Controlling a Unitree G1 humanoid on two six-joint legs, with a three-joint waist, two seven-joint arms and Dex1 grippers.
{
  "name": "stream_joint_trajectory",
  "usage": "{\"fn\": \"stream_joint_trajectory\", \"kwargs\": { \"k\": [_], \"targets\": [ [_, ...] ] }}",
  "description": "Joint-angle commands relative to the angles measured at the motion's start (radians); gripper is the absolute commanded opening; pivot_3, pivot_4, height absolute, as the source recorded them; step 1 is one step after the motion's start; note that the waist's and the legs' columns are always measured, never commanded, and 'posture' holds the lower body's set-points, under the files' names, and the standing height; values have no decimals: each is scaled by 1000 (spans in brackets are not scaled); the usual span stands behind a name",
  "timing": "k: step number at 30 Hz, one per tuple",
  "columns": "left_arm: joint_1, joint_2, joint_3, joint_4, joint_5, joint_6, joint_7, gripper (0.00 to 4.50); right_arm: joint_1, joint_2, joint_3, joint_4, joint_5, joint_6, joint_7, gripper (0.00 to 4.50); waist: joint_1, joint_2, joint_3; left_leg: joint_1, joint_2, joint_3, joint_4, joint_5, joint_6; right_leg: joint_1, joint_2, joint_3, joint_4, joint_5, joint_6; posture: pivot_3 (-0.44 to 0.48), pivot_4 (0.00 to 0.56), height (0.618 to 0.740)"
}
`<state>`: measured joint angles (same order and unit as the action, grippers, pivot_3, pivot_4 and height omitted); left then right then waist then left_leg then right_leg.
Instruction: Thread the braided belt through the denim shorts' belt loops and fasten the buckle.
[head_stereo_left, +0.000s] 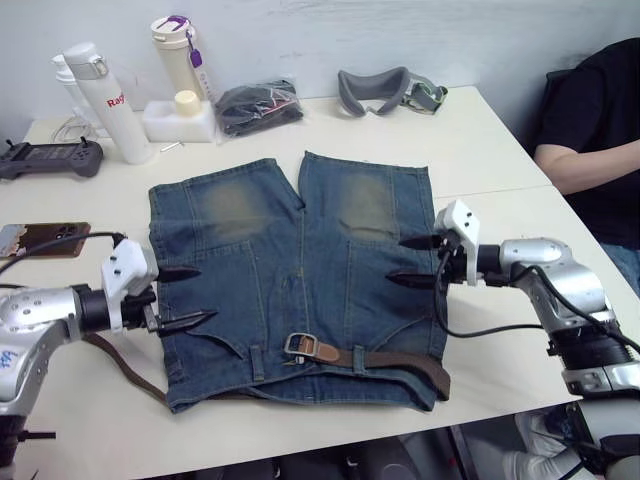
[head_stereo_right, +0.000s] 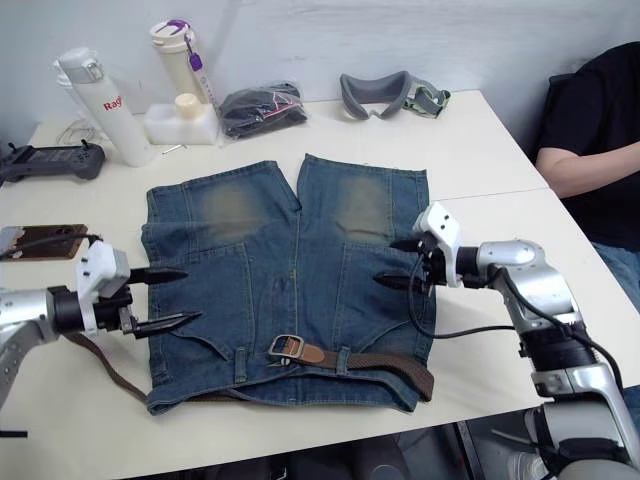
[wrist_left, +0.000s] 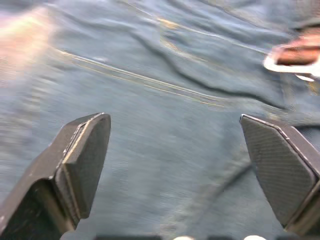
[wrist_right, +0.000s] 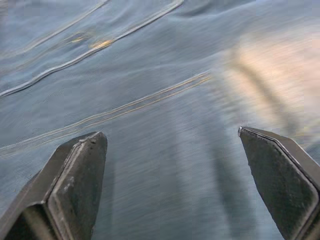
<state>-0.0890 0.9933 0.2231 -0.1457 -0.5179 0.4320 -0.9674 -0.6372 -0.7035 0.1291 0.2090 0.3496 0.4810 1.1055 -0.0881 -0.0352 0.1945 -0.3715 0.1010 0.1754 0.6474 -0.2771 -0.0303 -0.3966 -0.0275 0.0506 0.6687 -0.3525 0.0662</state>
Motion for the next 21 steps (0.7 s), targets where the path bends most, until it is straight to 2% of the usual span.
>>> {"fn": "stream_joint_trajectory", "kwargs": {
  "k": [1, 4, 8, 11, 14, 16, 19, 21],
  "targets": [
    [-80, -19, -105, 48, 107, 84, 84, 4500, -54, 36, 54, 81, -82, -15, -16, 4453, -1, 0, 0, 0, 0, 0, 0, 0, -1, 0, 1, 0, -1, 0, 0, 0, 150, 730],
    [-175, -74, -188, 94, 197, 145, 181, 4500, -86, 68, 105, 134, -163, -55, -39, 4453, 0, 0, 0, -4, 1, 1, 0, 0, -3, -4, 2, 1, -1, -2, 1, 0, 150, 730],
    [-182, -98, -270, 45, 262, 223, 217, 4500, -73, 54, 167, 141, -236, 15, -31, 4453, 2, 0, -2, -14, 1, 3, 4, 1, -3, -17, 3, 4, 4, -2, 2, 0, 150, 730],
    [-164, -103, -294, 13, 276, 275, 233, 3686, -48, 29, 208, 126, -277, 84, -19, 4500, 4, 1, -8, -13, 1, 3, 5, 1, -3, -15, 2, 4, 5, -3, 2, 0, 150, 730],
    [-147, -115, -301, -19, 274, 320, 246, 2419, -17, 10, 237, 69, -274, 170, 10, 3678, 7, -1, -11, -7, 0, 2, 5, 1, -3, -9, 1, 3, 5, -2, 2, 0, 150, 730],
    [-137, -121, -298, -41, 265, 344, 251, 1513, -3, 9, 239, 31, -261, 211, 15, 2783, 6, -3, -18, 3, 0, 1, 3, 1, -3, 3, 1, 3, 2, -3, 2, 0, 150, 730],
    [-118, -128, -281, -70, 244, 368, 247, 132, 13, 7, 236, -20, -251, 214, 29, 1339, 6, -6, -29, 5, 0, -1, 0, 0, -4, 5, 1, 1, -1, -3, 0, 0, 150, 730],
    [-103, -137, -254, -98, 216, 391, 243, 0, 17, -7, 237, -41, -254, 157, 64, 398, 6, -5, -33, 4, 1, -2, 0, -2, -4, 5, 0, 0, -2, -3, 0, 0, 150, 730]
  ]
}}
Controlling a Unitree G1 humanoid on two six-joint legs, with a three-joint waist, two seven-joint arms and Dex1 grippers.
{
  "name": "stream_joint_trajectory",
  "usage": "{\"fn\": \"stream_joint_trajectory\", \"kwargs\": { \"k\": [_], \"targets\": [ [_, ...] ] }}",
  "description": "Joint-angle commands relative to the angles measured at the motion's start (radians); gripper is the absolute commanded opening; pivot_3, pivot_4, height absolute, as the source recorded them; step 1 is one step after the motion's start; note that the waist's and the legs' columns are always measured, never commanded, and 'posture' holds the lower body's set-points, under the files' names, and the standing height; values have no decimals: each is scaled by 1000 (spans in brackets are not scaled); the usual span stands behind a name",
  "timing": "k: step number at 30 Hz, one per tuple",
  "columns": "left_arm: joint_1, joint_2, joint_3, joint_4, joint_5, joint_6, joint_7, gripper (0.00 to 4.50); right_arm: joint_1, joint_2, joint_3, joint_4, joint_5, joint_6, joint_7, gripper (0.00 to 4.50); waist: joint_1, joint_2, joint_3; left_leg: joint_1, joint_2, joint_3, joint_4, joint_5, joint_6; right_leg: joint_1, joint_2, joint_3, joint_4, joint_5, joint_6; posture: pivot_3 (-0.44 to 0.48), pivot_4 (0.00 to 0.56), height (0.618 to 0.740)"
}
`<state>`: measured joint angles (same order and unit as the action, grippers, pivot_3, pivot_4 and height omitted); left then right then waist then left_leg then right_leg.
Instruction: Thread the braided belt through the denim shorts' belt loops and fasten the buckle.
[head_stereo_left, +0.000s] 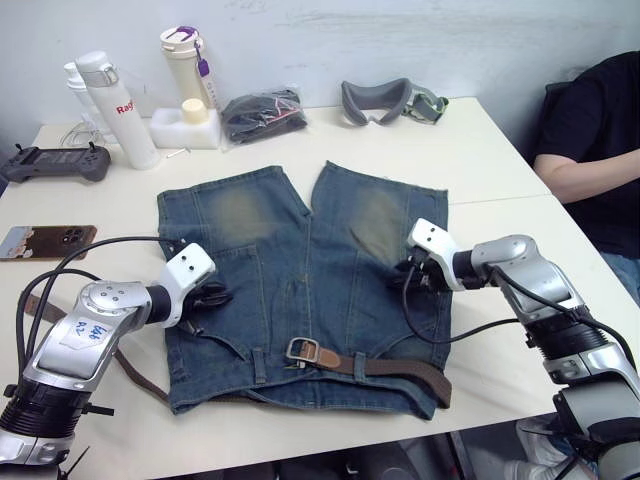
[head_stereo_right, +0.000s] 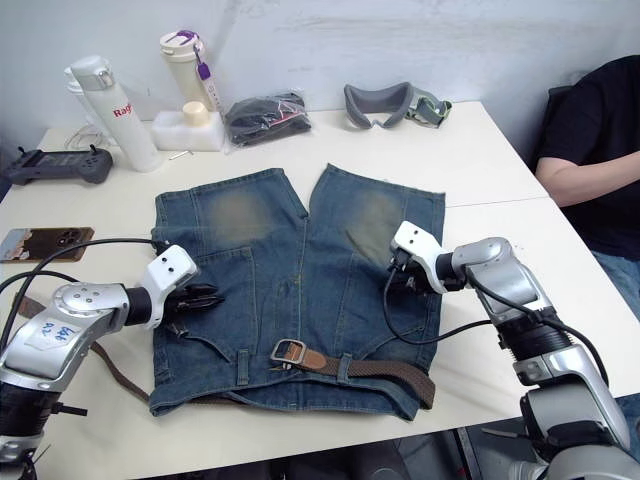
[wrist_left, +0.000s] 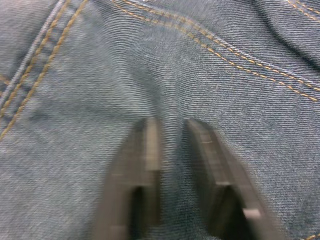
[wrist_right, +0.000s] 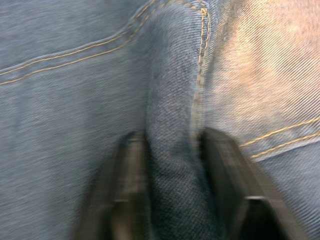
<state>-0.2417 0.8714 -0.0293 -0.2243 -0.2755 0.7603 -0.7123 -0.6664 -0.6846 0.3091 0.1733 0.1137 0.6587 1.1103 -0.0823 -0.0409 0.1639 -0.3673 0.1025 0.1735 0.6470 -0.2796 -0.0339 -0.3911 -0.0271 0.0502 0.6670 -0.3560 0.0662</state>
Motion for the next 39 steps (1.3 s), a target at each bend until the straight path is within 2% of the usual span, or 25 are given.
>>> {"fn": "stream_joint_trajectory", "kwargs": {
  "k": [1, 5, 11, 19, 24, 26, 27, 31, 32, 33, 34, 35, 39],
  "targets": [
    [57, -24, 23, -38, -47, 79, -12, 0, 40, -35, 56, -4, -31, -77, 71, 95, 1, 2, -3, 0, 0, 0, 0, -1, 0, 0, 0, 0, -1, 0, 0, 0, 150, 730],
    [11, -100, 124, -27, -104, 110, 28, 0, -88, -6, 4, 125, -53, -227, 52, 86, -1, 4, -1, -2, -1, 1, 0, -3, 1, 0, 0, 0, -4, 0, 0, 0, 150, 730],
    [-177, -211, 157, 139, -34, 34, 170, 0, -318, 97, -12, 492, -147, -498, -82, 86, -4, 5, 15, -5, -3, 3, 3, 2, 3, -3, 1, 2, -3, 5, 4, 0, 150, 730],
    [-402, -290, 75, 451, 83, -140, 239, 0, -479, 187, -12, 886, -234, -705, -198, 86, -4, 6, 17, -8, -2, 6, 1, 4, 3, -8, 1, 0, -4, 6, 5, 0, 150, 730],
    [-396, -289, 14, 486, 115, -132, 184, 0, -496, 224, -52, 986, -235, -760, -239, 86, -7, 7, 17, -12, -1, 15, 0, 4, 3, -19, 2, 2, 0, 5, 7, 0, 150, 730],
    [-358, -267, 1, 437, 101, -99, 134, 744, -495, 236, -76, 997, -220, -762, -220, 1126, -10, 7, 18, -12, -1, 16, 0, 4, 3, -21, 2, 4, 2, 5, 7, 0, 150, 730],
    [-348, -263, 3, 420, 95, -88, 124, 1086, -495, 238, -84, 1000, -217, -760, -210, 1471, -13, 7, 18, -12, -1, 17, 0, 4, 3, -21, 2, 4, 3, 5, 7, 0, 150, 730],
    [-309, -226, 64, 328, 36, -12, 76, 2934, -503, 223, -115, 977, -209, -767, -160, 3434, -28, 7, 18, -11, -1, 17, 3, 4, 2, -21, 1, 5, 8, 5, 7, 0, 150, 730],
    [-302, -212, 83, 302, 23, 2, 67, 3094, -508, 216, -127, 968, -204, -767, -152, 3685, -34, 8, 19, -11, -2, 17, 4, 5, 2, -21, 1, 6, 10, 5, 7, 0, 150, 730],
    [-298, -198, 110, 273, 3, 17, 58, 3738, -514, 208, -141, 955, -192, -758, -136, 4384, -34, 8, 19, -11, -2, 17, 4, 5, 2, -21, 1, 6, 11, 5, 7, 0, 150, 730],
    [-299, -188, 142, 248, -24, 34, 50, 3914, -519, 202, -160, 939, -170, -731, -98, 4461, -36, 9, 21, -11, -2, 17, 4, 5, 2, -21, 1, 6, 12, 5, 7, 0, 150, 730],
    [-298, -176, 172, 224, -53, 47, 32, 4371, -523, 195, -177, 917, -144, -692, -47, 4500, -38, 8, 23, -10, -2, 17, 4, 6, 1, -21, 2, 6, 12, 5, 7, 0, 150, 730],
    [-250, -112, 226, 101, -166, 91, -86, 4464, -477, 152, -207, 723, -46, -509, 178, 4500, -46, 9, 26, -11, -1, 16, 2, 7, 0, -22, 2, 6, 13, 4, 7, 0, 150, 730]
  ]
}}
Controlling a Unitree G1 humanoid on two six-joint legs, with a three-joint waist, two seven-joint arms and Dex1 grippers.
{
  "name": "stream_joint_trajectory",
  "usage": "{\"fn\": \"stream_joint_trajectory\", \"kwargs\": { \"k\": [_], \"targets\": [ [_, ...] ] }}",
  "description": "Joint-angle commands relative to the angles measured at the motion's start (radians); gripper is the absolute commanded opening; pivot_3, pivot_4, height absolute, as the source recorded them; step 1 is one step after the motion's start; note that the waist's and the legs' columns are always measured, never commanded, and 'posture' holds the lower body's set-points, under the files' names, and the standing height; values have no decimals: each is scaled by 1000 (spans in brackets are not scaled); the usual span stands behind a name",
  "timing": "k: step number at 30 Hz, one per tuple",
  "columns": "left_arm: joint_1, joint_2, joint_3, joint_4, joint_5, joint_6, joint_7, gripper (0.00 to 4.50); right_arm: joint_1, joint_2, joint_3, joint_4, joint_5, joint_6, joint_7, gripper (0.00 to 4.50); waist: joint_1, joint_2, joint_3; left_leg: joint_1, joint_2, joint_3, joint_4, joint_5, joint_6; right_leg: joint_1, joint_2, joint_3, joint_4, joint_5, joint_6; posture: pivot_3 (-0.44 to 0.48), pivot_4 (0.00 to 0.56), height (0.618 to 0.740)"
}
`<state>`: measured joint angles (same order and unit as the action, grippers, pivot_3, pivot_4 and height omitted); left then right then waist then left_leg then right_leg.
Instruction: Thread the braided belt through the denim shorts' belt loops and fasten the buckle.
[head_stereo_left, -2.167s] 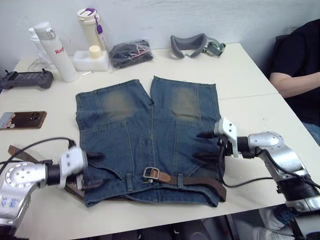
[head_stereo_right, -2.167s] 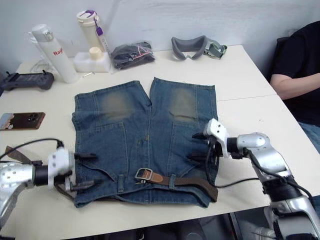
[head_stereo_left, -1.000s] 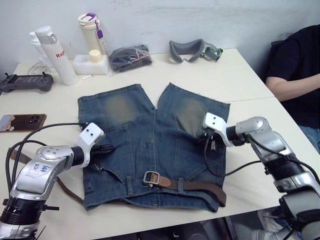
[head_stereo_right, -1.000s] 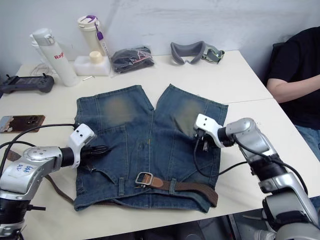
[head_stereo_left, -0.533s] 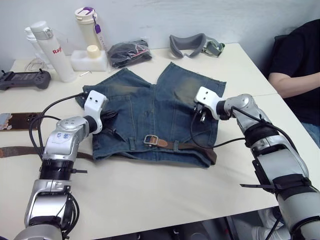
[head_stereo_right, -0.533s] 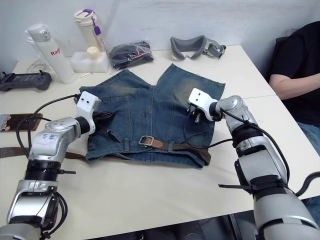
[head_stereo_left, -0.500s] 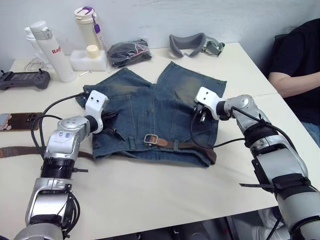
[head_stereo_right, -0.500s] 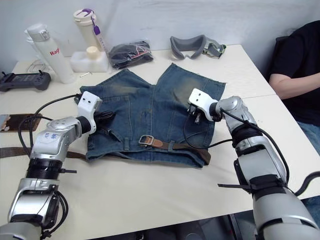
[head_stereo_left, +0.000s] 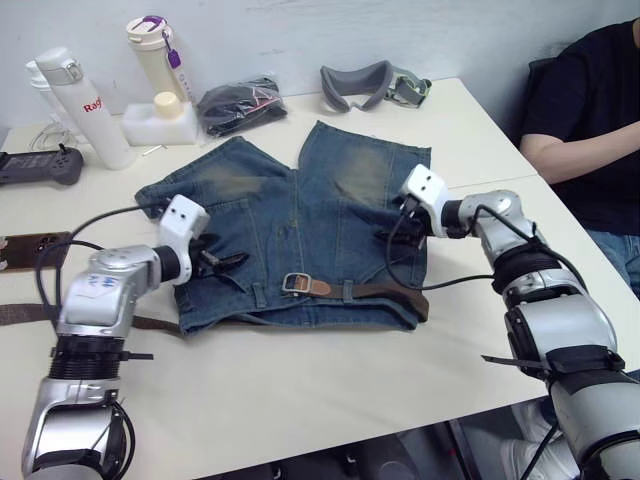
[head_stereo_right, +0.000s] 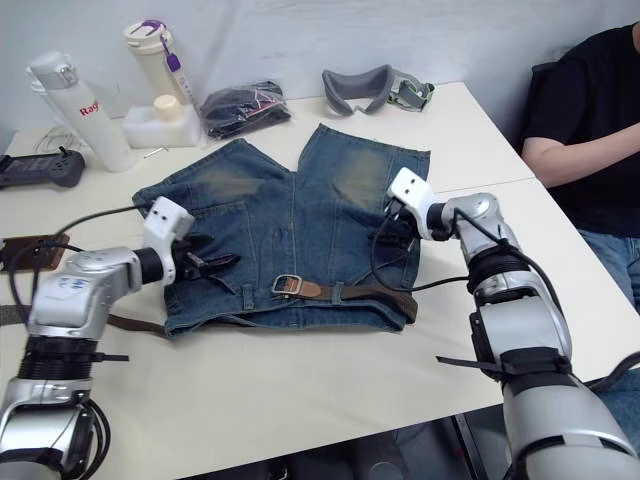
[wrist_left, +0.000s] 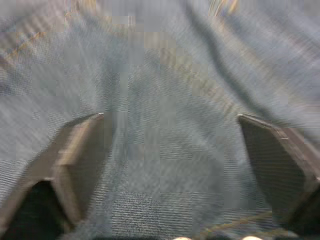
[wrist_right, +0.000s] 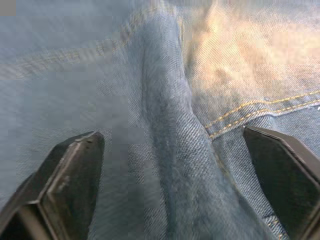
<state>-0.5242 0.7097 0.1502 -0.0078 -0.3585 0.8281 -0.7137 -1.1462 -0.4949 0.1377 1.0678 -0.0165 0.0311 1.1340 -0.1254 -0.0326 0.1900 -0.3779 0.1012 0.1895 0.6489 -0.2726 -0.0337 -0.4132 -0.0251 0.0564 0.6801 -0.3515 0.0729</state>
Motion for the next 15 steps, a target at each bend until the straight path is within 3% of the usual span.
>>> {"fn": "stream_joint_trajectory", "kwargs": {
  "k": [1, 4, 7, 15],
  "targets": [
    [53, 69, 39, -139, -87, 17, -107, 4464, 24, -49, -33, -235, 101, 164, 191, 4500, -5, 0, 0, 0, 0, 0, -1, 0, 0, 0, 0, 0, -1, 0, 0, 0, 150, 730],
    [131, 128, -5, -183, -71, -20, -163, 4464, 96, -79, -30, -438, 149, 307, 245, 4500, -9, 0, 0, 0, 0, -1, -2, 0, 0, 0, 0, 0, -3, -1, 0, 0, 150, 730],
    [208, 192, -87, -195, 5, -103, -204, 3743, 154, -95, -30, -597, 173, 395, 235, 4500, -11, 0, 1, 0, 0, -3, -2, 0, 0, 1, 0, 3, -3, -1, -1, 0, 150, 730],
    [394, 268, -173, -227, 73, -268, -301, 278, 222, -131, -33, -736, 189, 480, 190, 4500, -13, 0, 1, -1, 0, -4, -2, 0, 0, 1, -2, 4, -4, -2, -2, 0, 150, 730]
  ]
}}
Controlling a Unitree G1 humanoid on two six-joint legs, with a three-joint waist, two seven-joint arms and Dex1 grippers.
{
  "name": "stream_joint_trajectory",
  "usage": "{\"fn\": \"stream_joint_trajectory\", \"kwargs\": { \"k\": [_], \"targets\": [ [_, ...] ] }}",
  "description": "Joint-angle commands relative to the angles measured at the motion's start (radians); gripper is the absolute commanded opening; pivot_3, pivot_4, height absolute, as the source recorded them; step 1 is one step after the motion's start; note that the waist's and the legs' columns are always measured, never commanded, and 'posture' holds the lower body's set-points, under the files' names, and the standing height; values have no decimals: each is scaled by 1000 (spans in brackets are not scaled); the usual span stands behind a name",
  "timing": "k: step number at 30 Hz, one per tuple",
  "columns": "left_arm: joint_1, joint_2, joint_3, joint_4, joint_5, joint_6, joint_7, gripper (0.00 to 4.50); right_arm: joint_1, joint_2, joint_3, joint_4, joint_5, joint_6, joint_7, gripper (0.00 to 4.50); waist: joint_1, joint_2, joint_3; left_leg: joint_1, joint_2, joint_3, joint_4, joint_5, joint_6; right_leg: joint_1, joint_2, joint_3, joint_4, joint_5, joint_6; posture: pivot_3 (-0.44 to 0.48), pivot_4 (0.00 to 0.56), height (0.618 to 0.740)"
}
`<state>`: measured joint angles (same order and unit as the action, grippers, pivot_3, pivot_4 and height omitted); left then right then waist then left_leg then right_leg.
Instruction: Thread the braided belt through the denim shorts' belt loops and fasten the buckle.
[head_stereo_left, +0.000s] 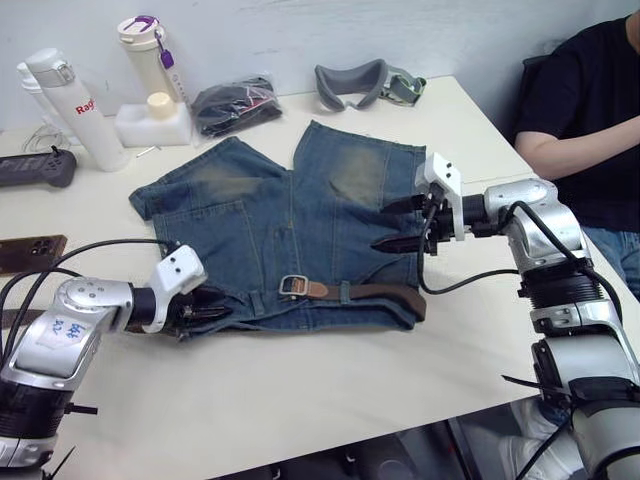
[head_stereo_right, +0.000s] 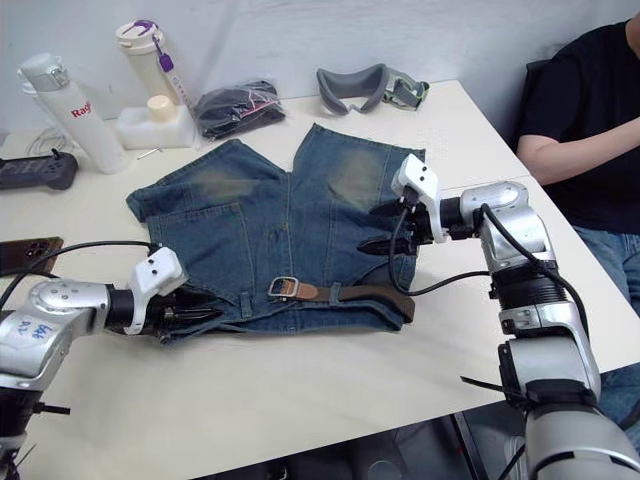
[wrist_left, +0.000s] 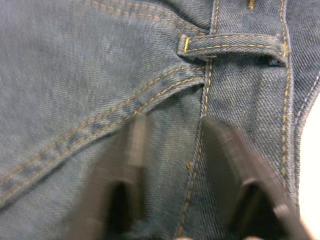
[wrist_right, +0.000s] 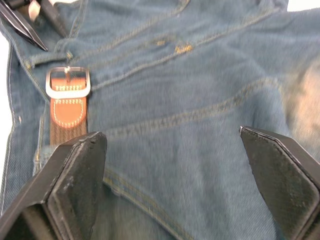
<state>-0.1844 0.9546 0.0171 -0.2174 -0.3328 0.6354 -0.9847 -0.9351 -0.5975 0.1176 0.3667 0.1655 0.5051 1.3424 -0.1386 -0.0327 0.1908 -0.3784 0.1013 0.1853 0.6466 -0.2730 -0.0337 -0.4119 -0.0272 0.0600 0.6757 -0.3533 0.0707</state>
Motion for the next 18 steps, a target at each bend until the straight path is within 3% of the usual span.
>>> {"fn": "stream_joint_trajectory", "kwargs": {
  "k": [1, 4, 7, 11, 13, 18],
  "targets": [
    [77, 36, -64, -9, 90, -132, -33, 64, 13, -31, -11, -33, 4, 4, -28, 4500, 1, 0, 0, 0, 0, -1, -1, 0, 0, 1, 0, 0, -2, 0, 0, 0, 150, 730],
    [118, 28, -93, 18, 170, -279, -6, 64, 14, -37, -2, -23, -11, -17, -49, 4500, -4, 1, 0, 0, 0, -1, -2, 0, 0, 1, 0, 0, -4, 0, -1, 0, 150, 730],
    [110, -20, -45, 17, 124, -309, 9, 64, 8, -36, 4, -9, -13, -29, -60, 4500, -4, 2, -1, 1, 0, 0, -4, 0, 0, 1, 0, 1, -5, 0, -1, 0, 150, 730],
    [50, -91, 121, -3, -76, -134, 31, 64, -8, -27, 5, 7, -4, -32, -67, 4500, 0, 0, 0, 0, 0, 0, -2, 0, 1, 1, 0, 0, -4, -1, -1, 0, 150, 730],
    [33, -82, 216, -21, -199, -18, 12, 64, -16, -20, 1, 10, 10, -20, -61, 4500, 1, -2, 1, -3, 0, -2, 1, -1, 1, 0, 1, -1, -2, 0, -1, 0, 150, 730],
    [54, -21, 391, -23, -347, 148, -10, 64, -19, -11, -28, -9, 61, 36, -64, 4500, -2, -2, 1, -9, 0, -6, 2, 0, 1, -4, 1, -3, -1, 0, 0, 0, 150, 730]
  ]
}}
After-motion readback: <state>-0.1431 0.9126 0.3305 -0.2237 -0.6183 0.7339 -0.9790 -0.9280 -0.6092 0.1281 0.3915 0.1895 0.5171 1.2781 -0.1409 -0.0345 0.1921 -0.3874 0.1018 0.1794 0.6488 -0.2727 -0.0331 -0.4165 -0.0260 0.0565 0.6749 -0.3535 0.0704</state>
